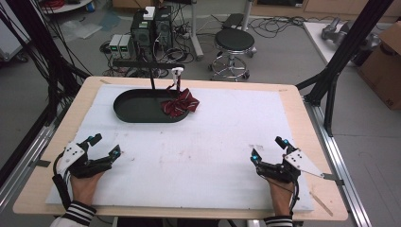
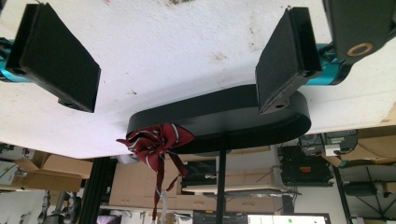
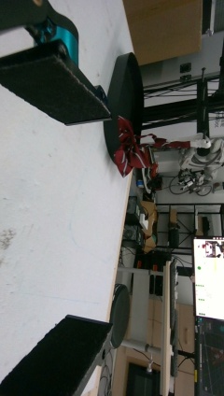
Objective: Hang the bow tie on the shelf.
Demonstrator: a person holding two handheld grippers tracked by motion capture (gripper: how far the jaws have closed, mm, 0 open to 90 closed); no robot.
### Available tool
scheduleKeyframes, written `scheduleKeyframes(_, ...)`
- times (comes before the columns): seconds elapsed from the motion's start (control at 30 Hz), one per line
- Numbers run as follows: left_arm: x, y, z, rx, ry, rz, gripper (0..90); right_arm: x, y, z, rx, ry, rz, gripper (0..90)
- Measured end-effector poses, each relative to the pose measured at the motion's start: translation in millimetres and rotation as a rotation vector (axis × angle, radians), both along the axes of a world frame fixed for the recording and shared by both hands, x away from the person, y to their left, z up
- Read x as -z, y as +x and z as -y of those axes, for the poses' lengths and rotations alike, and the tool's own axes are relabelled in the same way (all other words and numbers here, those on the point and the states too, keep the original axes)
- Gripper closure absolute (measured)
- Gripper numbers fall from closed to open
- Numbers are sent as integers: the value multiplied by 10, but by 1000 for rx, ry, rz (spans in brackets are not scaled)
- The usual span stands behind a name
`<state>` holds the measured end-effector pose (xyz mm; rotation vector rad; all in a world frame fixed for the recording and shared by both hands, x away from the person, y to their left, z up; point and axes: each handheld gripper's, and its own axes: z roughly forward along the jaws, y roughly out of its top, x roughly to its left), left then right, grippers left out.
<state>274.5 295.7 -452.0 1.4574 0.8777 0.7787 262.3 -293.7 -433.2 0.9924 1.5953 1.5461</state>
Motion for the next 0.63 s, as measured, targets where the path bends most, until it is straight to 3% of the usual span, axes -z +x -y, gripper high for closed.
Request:
scheduleKeyframes(0.27, 2, -3, 7, -8, 0, 3, 145, 183, 44, -61, -6, -15, -60, 5)
scheduleKeyframes(0.4, 2, -6, 9, -9, 0, 5, 144, 182, 30, -86, -5, -39, -38, 5)
scheduleKeyframes(0.63, 0, -6, 10, -9, 6, 3, 145, 184, 28, -95, -9, -47, -40, 5)
